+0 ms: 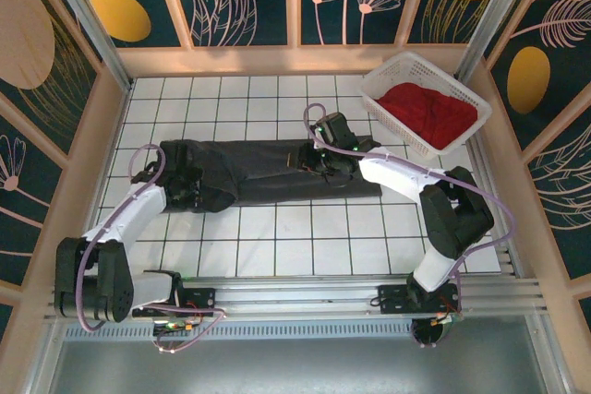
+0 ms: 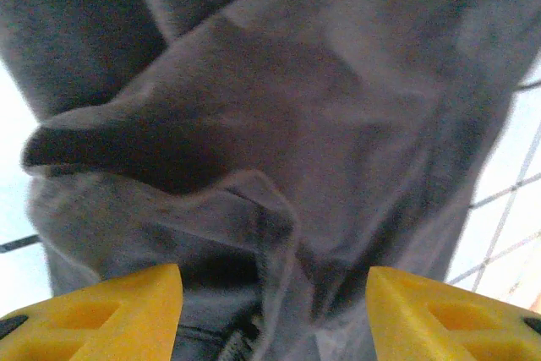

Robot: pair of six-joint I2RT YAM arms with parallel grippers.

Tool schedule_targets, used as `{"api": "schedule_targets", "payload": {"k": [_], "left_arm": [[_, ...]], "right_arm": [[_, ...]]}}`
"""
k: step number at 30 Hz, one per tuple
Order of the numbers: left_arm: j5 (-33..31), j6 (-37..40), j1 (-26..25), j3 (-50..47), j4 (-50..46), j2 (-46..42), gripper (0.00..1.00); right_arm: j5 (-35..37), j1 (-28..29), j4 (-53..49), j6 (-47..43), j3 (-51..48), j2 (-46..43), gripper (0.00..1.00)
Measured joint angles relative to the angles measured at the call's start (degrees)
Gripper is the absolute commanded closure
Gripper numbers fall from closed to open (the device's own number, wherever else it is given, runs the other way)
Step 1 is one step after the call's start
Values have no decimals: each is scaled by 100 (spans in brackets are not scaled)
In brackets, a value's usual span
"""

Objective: Fold and stack the t-shirts

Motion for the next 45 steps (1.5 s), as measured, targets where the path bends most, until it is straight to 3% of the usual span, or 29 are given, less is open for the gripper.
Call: {"api": "schedule_targets", "payload": {"k": [5, 11, 13, 27, 35, 38, 42, 45], "left_arm": [[-96, -221, 0, -400, -15, -127, 49], [-105, -501, 0, -1106, -90, -739, 92], [-127, -509, 0, -1185, -186, -940, 100], [-603, -704, 0, -1449, -741, -2326, 100], [-765, -717, 0, -1593, -1088, -2715, 61], [-949, -527, 2, -1493, -1305, -2706, 60], [-1469, 72, 13, -588, -1545, -2234, 68], [-1646, 1082, 223, 221, -1143, -1733, 68]], "right_arm": [[0, 0, 0, 0, 0, 0, 57], [-17, -2, 0, -7, 0, 7, 57], [-37, -2, -2, -9, 0, 17, 57], [-70, -7, -26, -90, 0, 201, 58], [24, -116, -87, -44, -28, 365, 59], [79, -175, -129, -24, -33, 391, 60], [118, -203, -136, -24, -31, 409, 60], [118, -236, -146, -26, -22, 446, 60]]}}
